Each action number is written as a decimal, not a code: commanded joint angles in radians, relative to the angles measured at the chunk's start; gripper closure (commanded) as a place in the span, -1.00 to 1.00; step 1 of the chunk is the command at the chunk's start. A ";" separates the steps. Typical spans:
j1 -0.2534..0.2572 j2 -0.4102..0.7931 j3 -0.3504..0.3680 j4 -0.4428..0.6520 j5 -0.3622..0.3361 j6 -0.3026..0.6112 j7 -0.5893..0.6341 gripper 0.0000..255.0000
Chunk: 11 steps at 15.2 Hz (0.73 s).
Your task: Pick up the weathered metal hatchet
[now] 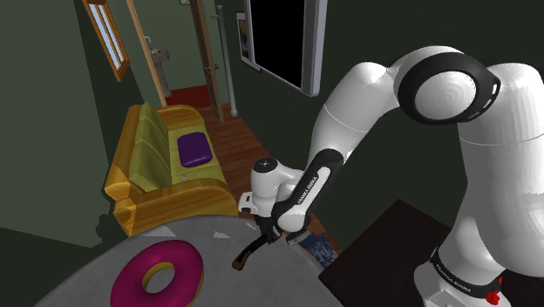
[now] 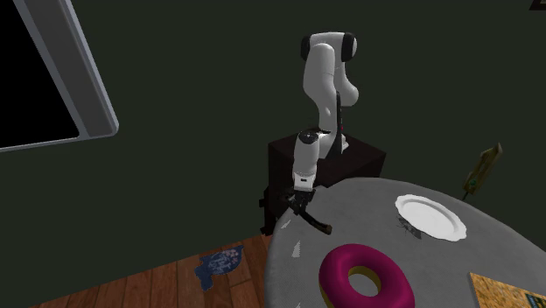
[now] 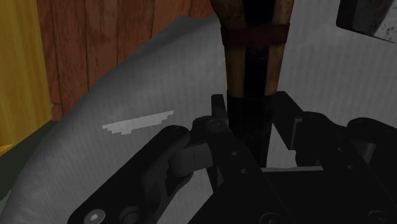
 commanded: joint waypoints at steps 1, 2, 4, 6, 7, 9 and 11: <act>0.000 0.000 0.000 0.000 0.000 0.000 0.000 1.00; 0.000 0.000 0.000 0.000 0.000 0.000 0.000 1.00; -0.005 -0.016 0.004 -0.004 0.005 -0.012 -0.004 1.00; -0.010 -0.042 0.012 -0.009 0.013 -0.033 -0.011 1.00; -0.013 -0.055 0.016 -0.012 0.017 -0.043 -0.014 1.00; -0.019 -0.081 0.023 -0.016 0.026 -0.065 -0.021 1.00; -0.024 -0.106 0.030 -0.019 0.035 -0.086 -0.028 1.00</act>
